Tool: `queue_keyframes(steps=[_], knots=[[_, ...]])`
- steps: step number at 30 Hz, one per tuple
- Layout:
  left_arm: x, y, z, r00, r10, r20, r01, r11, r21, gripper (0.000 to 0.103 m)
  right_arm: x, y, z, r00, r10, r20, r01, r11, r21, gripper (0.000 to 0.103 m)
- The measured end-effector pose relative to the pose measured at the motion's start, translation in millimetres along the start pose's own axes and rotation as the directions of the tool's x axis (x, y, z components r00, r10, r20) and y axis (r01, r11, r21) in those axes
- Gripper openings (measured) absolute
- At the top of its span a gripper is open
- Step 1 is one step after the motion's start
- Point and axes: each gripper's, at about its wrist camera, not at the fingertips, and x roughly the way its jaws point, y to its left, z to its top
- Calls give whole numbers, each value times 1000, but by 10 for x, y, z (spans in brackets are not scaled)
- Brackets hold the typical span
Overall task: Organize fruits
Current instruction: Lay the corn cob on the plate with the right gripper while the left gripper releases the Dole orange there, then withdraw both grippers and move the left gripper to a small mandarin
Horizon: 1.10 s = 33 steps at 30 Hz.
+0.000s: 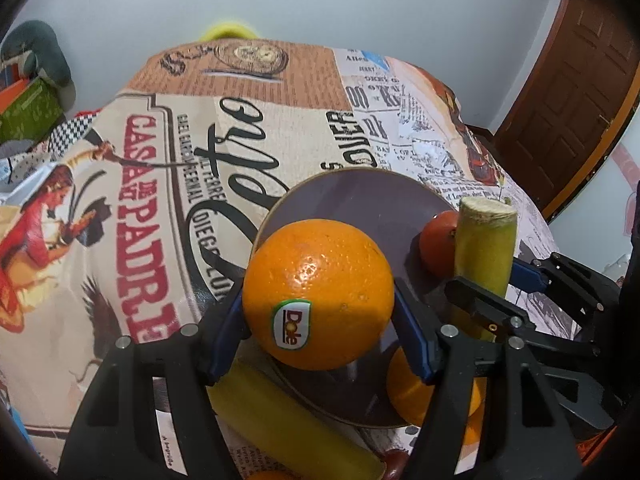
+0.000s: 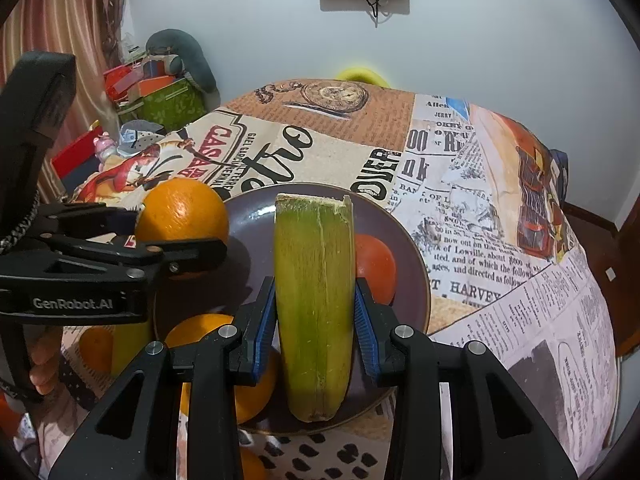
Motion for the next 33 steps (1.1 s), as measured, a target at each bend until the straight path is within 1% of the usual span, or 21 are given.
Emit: queue_keyframes(steps=[3,4,6,7,10,14,17,20,33], knots=[[23,10,-25,1000,5,-8,-5,1000,-3,68,0,1,1,1000,-3,0,3,1000,-3,34],[17,6,-29,1000,13,-3,-13,1000,1,68,0,5,5,1000,-12,4,12,1000,-3,34],[-29,-2,-24,1000,-10,17,10,1000,6,69,3,10,13,1000,-18,4,18,1000,-6,34],[-83,-18,-14,999,-8,35,8,1000,10,69,3,13,13,1000,-16,3,17,1000,-8,34],[-184,-67,23,997,22,67,-25,999,36,69,9,26,12,1000,-16,-2,16,1000,-17,34],[-261,-77,20,997,36,74,-39,998,47,69,0,33,-4,1000,-8,-11,8,1000,-13,34],[-341,-92,-10,995,51,87,-56,997,55,69,-35,38,-14,1000,7,-14,-7,1000,-3,37],[-445,-91,-40,994,54,97,-60,997,55,69,-111,61,-11,1000,-13,-3,13,1000,-10,40],[-1039,-70,-271,986,88,143,-95,994,44,69,-620,229,-9,999,-21,48,22,1000,-21,40]])
